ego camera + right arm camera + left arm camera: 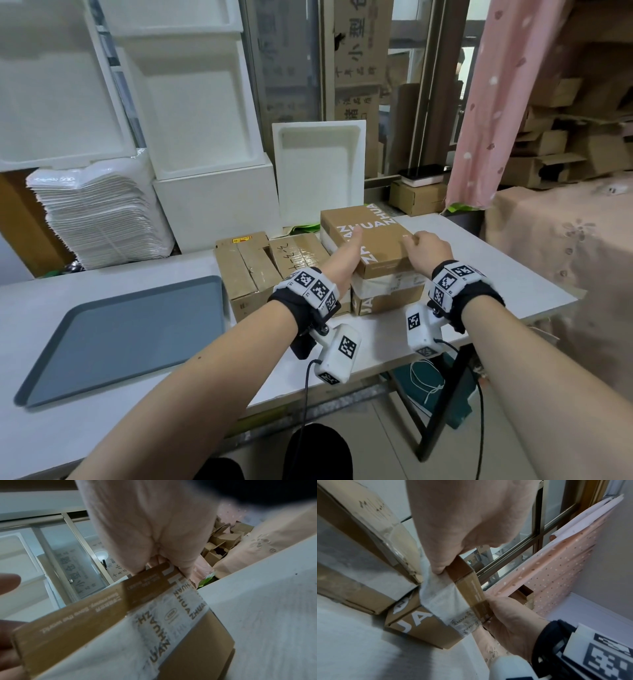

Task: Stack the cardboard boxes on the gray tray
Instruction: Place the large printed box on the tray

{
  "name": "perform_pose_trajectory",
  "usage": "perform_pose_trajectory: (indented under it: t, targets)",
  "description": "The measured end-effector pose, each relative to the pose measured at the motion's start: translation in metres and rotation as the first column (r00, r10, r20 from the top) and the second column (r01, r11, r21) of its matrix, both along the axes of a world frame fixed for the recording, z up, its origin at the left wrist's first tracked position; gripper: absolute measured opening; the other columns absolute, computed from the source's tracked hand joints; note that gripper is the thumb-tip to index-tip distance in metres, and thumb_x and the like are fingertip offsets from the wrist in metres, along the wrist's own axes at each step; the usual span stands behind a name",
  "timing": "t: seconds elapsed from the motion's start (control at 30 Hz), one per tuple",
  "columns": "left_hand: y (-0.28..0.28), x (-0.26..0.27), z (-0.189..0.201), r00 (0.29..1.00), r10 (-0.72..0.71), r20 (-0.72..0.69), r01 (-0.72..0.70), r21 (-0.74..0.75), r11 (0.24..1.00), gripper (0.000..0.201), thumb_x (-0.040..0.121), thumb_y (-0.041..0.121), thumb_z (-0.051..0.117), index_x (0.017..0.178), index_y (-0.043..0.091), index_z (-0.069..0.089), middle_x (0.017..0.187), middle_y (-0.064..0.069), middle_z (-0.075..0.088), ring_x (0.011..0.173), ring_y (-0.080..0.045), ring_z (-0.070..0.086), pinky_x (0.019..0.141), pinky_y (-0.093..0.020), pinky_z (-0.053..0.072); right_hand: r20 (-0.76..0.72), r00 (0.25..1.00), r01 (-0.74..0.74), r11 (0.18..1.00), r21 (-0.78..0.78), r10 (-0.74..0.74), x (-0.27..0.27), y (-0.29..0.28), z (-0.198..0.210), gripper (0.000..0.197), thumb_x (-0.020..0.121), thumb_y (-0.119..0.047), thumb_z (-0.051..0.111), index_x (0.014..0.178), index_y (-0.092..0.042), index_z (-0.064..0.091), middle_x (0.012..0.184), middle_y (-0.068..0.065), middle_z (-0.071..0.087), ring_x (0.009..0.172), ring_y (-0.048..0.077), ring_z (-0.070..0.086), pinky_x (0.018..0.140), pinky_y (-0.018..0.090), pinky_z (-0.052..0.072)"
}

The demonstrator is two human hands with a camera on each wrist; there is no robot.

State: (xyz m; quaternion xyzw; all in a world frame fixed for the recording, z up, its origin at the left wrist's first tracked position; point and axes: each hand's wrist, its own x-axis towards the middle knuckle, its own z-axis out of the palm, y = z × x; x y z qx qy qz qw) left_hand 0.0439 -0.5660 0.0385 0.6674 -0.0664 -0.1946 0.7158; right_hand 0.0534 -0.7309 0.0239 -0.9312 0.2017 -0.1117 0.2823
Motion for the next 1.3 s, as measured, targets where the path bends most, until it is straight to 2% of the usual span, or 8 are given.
perform_pose_trajectory:
  t: [0.2, 0.33, 0.53, 0.63, 0.93, 1.0, 1.13, 1.3]
  targets:
    - [0.007, 0.0, 0.02, 1.0, 0.003, 0.008, -0.003, -0.067, 0.998, 0.051, 0.104, 0.045, 0.026, 0.138, 0.013, 0.047, 0.135, -0.005, 0.058, 0.118, -0.016, 0.057, 0.099, -0.025, 0.041, 0.086, 0.996, -0.006, 1.0, -0.03, 0.009, -0.002, 0.005, 0.025, 0.043, 0.099, -0.031, 0.039, 0.108, 0.004, 0.062, 0.11, 0.025, 0.065, 0.108, 0.042, 0.056, 0.089, 0.038, 0.042]
    - [0.017, -0.001, 0.04, 1.0, 0.018, 0.026, -0.016, -0.088, 0.996, 0.053, 0.103, 0.045, 0.03, 0.139, 0.01, 0.046, 0.134, -0.01, 0.059, 0.109, -0.017, 0.059, 0.09, -0.025, 0.043, 0.138, 0.99, -0.014, 0.999, -0.039, 0.019, -0.003, 0.014, 0.047, 0.042, 0.098, -0.031, 0.04, 0.108, 0.003, 0.063, 0.109, 0.025, 0.065, 0.108, 0.041, 0.054, 0.087, 0.038, 0.041]
    - [0.041, -0.004, 0.076, 0.993, 0.038, 0.114, -0.024, -0.124, 0.992, 0.057, 0.102, 0.049, 0.029, 0.141, 0.009, 0.045, 0.135, -0.008, 0.059, 0.12, -0.019, 0.058, 0.103, -0.029, 0.042, 0.211, 0.976, -0.043, 0.996, -0.075, 0.058, -0.007, 0.035, 0.09, 0.042, 0.098, -0.032, 0.039, 0.112, 0.0, 0.063, 0.108, 0.023, 0.065, 0.106, 0.039, 0.056, 0.08, 0.035, 0.04]
    - [0.06, -0.007, 0.089, 0.987, 0.042, 0.155, -0.025, -0.111, 0.994, 0.056, 0.102, 0.05, 0.03, 0.141, 0.013, 0.044, 0.137, -0.007, 0.058, 0.117, -0.016, 0.058, 0.095, -0.024, 0.042, 0.222, 0.972, -0.057, 0.996, -0.075, 0.072, -0.011, 0.052, 0.107, 0.042, 0.099, -0.032, 0.039, 0.116, 0.0, 0.062, 0.111, 0.022, 0.063, 0.112, 0.038, 0.051, 0.081, 0.035, 0.038]
    - [0.158, -0.011, 0.11, 0.959, 0.171, 0.224, -0.164, -0.051, 0.985, 0.064, 0.098, 0.059, 0.027, 0.137, 0.015, 0.05, 0.137, -0.005, 0.058, 0.126, -0.017, 0.053, 0.114, -0.035, 0.033, 0.277, 0.934, -0.21, 0.974, -0.08, 0.224, -0.006, 0.146, 0.129, 0.041, 0.096, -0.034, 0.041, 0.096, -0.003, 0.068, 0.094, 0.018, 0.062, 0.095, 0.032, 0.047, 0.079, 0.034, 0.038]
    - [0.184, -0.011, 0.113, 0.948, 0.217, 0.234, -0.218, -0.021, 0.976, 0.082, 0.086, 0.075, 0.031, 0.142, 0.016, 0.046, 0.143, -0.002, 0.052, 0.132, -0.017, 0.047, 0.116, -0.037, 0.028, 0.281, 0.923, -0.255, 0.965, -0.063, 0.263, -0.005, 0.171, 0.131, 0.04, 0.096, -0.031, 0.041, 0.091, -0.002, 0.069, 0.089, 0.017, 0.062, 0.087, 0.03, 0.047, 0.074, 0.03, 0.036]
    - [0.247, 0.028, 0.094, 0.918, 0.313, 0.243, -0.334, 0.05, 0.941, 0.139, 0.032, 0.102, 0.041, 0.148, 0.027, 0.037, 0.154, -0.002, 0.038, 0.141, -0.019, 0.036, 0.117, -0.044, 0.024, 0.297, 0.888, -0.351, 0.935, -0.059, 0.352, -0.005, 0.221, 0.129, 0.041, 0.096, -0.03, 0.042, 0.085, -0.002, 0.07, 0.087, 0.017, 0.065, 0.085, 0.031, 0.05, 0.072, 0.029, 0.036]
    - [0.312, 0.003, 0.095, 0.894, 0.384, 0.23, -0.406, 0.054, 0.912, 0.129, 0.041, 0.101, 0.046, 0.146, 0.025, 0.042, 0.151, 0.0, 0.043, 0.138, -0.021, 0.04, 0.115, -0.047, 0.028, 0.291, 0.846, -0.433, 0.894, -0.112, 0.446, -0.009, 0.281, 0.122, 0.039, 0.098, -0.028, 0.036, 0.073, -0.009, 0.06, 0.081, 0.014, 0.06, 0.086, 0.033, 0.052, 0.076, 0.031, 0.035]
